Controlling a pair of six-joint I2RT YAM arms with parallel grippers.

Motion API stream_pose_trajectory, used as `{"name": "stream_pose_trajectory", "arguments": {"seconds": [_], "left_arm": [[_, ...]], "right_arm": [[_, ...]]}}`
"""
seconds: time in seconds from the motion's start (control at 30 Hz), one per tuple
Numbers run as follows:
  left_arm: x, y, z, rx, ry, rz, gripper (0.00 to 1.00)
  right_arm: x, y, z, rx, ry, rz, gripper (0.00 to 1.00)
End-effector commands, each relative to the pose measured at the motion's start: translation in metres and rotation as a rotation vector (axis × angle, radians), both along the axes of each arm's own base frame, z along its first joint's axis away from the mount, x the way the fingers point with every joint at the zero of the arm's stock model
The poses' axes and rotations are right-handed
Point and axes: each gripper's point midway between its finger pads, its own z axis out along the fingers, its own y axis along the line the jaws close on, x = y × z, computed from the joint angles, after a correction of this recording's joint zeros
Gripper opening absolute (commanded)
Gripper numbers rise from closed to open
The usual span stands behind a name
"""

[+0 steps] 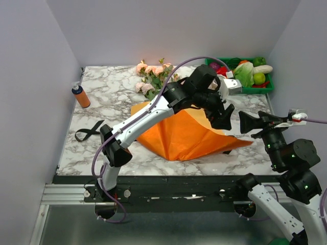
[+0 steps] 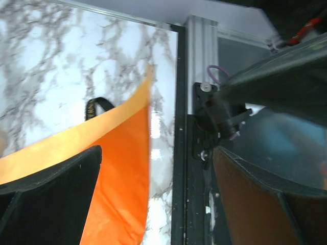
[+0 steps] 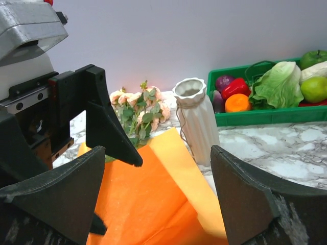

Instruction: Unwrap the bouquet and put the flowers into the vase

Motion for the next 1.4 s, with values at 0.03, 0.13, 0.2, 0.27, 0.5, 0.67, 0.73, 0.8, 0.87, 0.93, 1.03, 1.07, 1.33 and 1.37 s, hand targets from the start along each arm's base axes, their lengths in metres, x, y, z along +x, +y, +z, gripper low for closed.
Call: {"name": "stream_pose_trajectory", "arguments": {"seconds": [0.03, 0.13, 0.2, 0.27, 0.5, 0.67, 0.73, 0.8, 0.87, 0.93, 1.03, 1.07, 1.33, 1.37], "left_arm": [[0.09, 0.061, 0.007, -0.026, -0.107, 0.286, 0.99], [0.148, 0.108, -0.058, 0.085, -0.054, 0.417, 0.99], [0.168, 0.124, -0.108, 0.171, 0.013, 0.446, 0.99], [0.19, 0.144, -0.135, 0.22, 0.034, 0.479, 0.99], [0.227, 0.156, -0.201, 0.349, 0.084, 0.539, 0.99], [0.234, 0.176, -0.231, 0.448, 0.098, 0.575, 0.99], [0.233, 0.189, -0.241, 0.481, 0.11, 0.6, 0.99], [0.232, 0.198, -0.245, 0.49, 0.101, 0.617, 0.99], [0.232, 0.204, -0.247, 0.498, 0.088, 0.627, 0.99], [0.228, 0.211, -0.252, 0.518, 0.095, 0.627, 0.99], [0.219, 0.218, -0.267, 0.569, 0.112, 0.603, 0.99], [0.215, 0.221, -0.271, 0.588, 0.119, 0.596, 0.99], [0.211, 0.216, -0.247, 0.534, 0.122, 0.59, 0.73], [0.21, 0.215, -0.243, 0.527, 0.122, 0.589, 0.67]], "right_arm": [[-0.014, -0.011, 0.02, -0.006, -0.042, -0.016, 0.91], [-0.013, -0.001, 0.019, -0.014, -0.036, 0.035, 0.9], [-0.008, 0.009, 0.012, -0.028, -0.012, 0.072, 0.91], [-0.004, 0.019, -0.001, -0.037, 0.023, 0.112, 0.9], [0.002, 0.042, -0.028, -0.024, 0.061, 0.205, 0.9], [0.0, 0.042, -0.029, -0.018, 0.051, 0.208, 0.9], [0.001, 0.042, -0.031, -0.021, 0.054, 0.21, 0.9], [0.002, 0.044, -0.034, -0.023, 0.061, 0.213, 0.9], [0.003, 0.045, -0.037, -0.023, 0.064, 0.219, 0.9], [0.004, 0.046, -0.037, -0.02, 0.062, 0.219, 0.9], [0.004, 0.046, -0.036, -0.014, 0.058, 0.22, 0.9], [0.003, 0.046, -0.035, -0.012, 0.055, 0.22, 0.9], [0.003, 0.046, -0.037, -0.009, 0.054, 0.22, 0.9], [0.003, 0.046, -0.037, -0.009, 0.054, 0.22, 0.9]]}}
